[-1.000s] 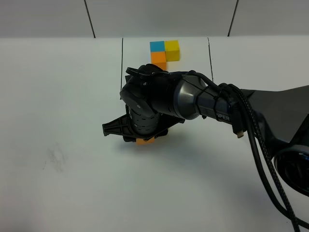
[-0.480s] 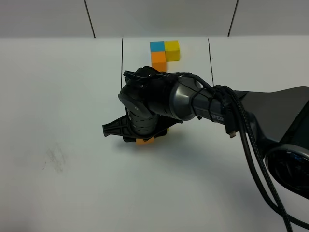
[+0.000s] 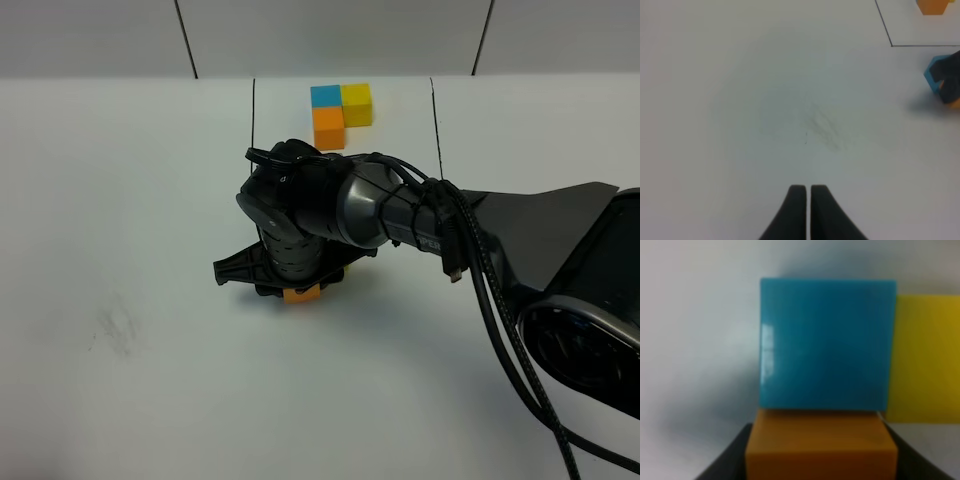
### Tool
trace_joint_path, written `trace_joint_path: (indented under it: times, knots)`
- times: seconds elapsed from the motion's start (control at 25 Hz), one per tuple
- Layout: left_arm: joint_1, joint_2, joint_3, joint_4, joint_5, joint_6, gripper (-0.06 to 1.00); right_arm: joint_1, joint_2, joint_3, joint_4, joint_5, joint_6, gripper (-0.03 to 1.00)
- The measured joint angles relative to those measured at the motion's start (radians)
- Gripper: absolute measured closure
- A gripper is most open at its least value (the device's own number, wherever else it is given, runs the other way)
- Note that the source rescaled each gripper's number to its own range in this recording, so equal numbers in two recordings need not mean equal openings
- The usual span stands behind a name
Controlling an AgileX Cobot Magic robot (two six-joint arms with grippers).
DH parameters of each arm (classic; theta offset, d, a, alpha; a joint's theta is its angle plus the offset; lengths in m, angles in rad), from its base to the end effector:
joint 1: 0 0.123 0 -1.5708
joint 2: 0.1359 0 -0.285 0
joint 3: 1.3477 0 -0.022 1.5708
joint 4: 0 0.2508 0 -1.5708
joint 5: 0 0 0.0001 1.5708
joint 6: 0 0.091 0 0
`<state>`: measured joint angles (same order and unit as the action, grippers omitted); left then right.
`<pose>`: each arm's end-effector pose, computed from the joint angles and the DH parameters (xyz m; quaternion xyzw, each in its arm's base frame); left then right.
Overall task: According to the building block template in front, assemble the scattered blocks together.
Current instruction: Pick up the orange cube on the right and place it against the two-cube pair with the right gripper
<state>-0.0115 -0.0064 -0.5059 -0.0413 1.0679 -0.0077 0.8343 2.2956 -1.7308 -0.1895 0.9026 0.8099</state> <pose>-0.0069 -0.0032 0.2784 0.0026 0.8517 -0.0257 0.5234 0.3235 0.3367 0.1248 -0.0634 0.9903 0.0153 0.1227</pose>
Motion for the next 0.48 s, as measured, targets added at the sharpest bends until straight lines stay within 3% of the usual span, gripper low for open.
trace_joint_path:
  times: [0.48]
  knots:
    - [0.0, 0.0, 0.0, 0.0, 0.001, 0.0, 0.94, -0.005, 0.036, -0.031, -0.018, 0.009, -0.015, 0.42]
